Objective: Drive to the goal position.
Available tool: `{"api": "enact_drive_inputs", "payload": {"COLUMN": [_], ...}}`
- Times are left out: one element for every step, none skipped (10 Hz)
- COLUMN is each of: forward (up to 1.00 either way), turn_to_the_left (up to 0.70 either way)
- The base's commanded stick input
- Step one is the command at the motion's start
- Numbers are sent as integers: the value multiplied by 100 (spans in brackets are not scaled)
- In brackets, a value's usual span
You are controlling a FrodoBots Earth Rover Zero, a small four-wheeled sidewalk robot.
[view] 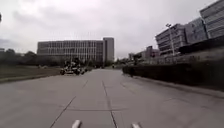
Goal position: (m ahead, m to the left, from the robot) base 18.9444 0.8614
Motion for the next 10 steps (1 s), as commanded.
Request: {"api": "enact_drive_inputs", "payload": {"forward": [100,100,100,100,100,100,100,100,100,100], "turn_to_the_left": [25,0,0,25,0,0,0,0,0,0]}}
